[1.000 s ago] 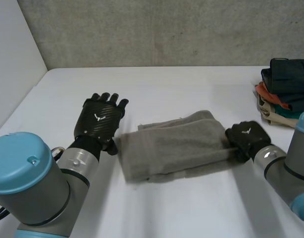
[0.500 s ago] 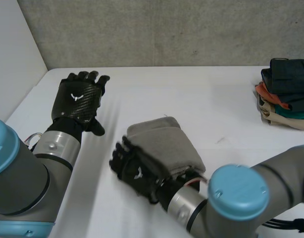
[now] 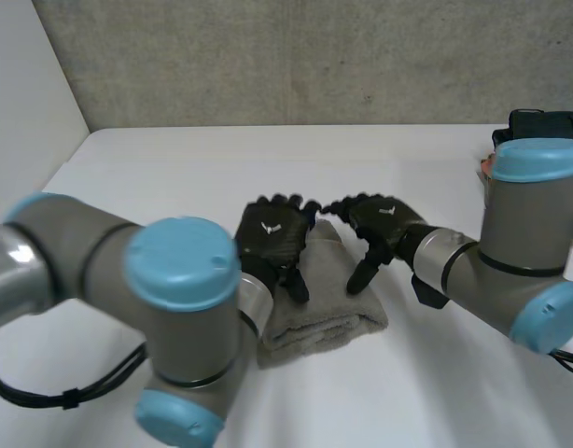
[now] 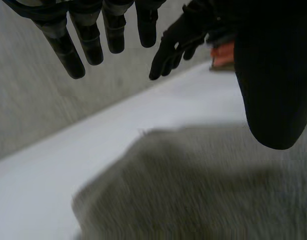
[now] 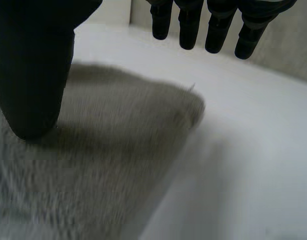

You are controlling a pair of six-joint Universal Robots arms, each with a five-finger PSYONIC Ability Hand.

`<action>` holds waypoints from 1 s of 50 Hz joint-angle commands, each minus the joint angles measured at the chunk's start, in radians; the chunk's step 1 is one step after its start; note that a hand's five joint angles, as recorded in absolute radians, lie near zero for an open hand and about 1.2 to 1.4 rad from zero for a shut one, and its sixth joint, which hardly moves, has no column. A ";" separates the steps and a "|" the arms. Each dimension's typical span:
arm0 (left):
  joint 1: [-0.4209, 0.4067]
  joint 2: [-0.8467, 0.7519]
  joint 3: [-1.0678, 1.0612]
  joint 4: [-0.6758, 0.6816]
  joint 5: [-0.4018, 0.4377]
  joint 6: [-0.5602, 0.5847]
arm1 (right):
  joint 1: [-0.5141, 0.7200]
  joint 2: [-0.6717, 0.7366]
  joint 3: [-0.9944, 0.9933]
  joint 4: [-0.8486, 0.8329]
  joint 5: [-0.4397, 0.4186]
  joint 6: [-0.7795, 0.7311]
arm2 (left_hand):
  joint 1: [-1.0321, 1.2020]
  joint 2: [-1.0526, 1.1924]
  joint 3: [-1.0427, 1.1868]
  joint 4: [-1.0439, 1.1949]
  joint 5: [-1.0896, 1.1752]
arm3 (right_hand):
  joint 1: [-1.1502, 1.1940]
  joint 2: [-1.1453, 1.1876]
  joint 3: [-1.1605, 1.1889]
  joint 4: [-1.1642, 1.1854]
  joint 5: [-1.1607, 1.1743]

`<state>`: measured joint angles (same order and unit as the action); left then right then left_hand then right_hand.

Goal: Fold the laundry.

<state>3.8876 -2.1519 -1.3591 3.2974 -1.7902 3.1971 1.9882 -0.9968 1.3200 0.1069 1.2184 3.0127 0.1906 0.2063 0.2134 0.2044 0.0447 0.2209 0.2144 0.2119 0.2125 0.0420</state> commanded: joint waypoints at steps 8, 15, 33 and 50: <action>0.035 -0.148 0.077 -0.288 -0.084 0.006 | 0.012 0.170 -0.140 0.154 0.062 -0.307 | 0.026 0.010 0.003 0.012 -0.003 | 0.055 0.061 0.064 0.063 0.059; 0.042 0.012 0.061 -0.285 -0.063 0.015 | 0.018 0.052 -0.087 0.024 0.144 -0.388 | 0.005 -0.010 -0.017 -0.008 -0.023 | 0.052 0.058 0.061 0.060 0.056; 0.161 0.244 0.043 -0.206 0.471 0.055 | 0.155 -0.197 0.510 -0.409 0.098 -0.505 | -0.012 -0.028 -0.035 -0.026 -0.041 | 0.105 0.111 0.114 0.113 0.109; 0.144 0.250 0.014 -0.205 0.604 0.052 | 0.163 -0.036 0.530 -0.688 0.096 -0.480 | -0.009 -0.025 -0.032 -0.023 -0.038 | 0.243 0.249 0.252 0.251 0.247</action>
<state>4.0401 -1.9011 -1.3463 3.0913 -1.1715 3.2517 2.1550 -1.0707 1.8740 -0.5362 1.3179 2.5354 0.1897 0.2048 0.2112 0.2040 0.0435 0.3587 0.3439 0.3556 0.3554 0.1870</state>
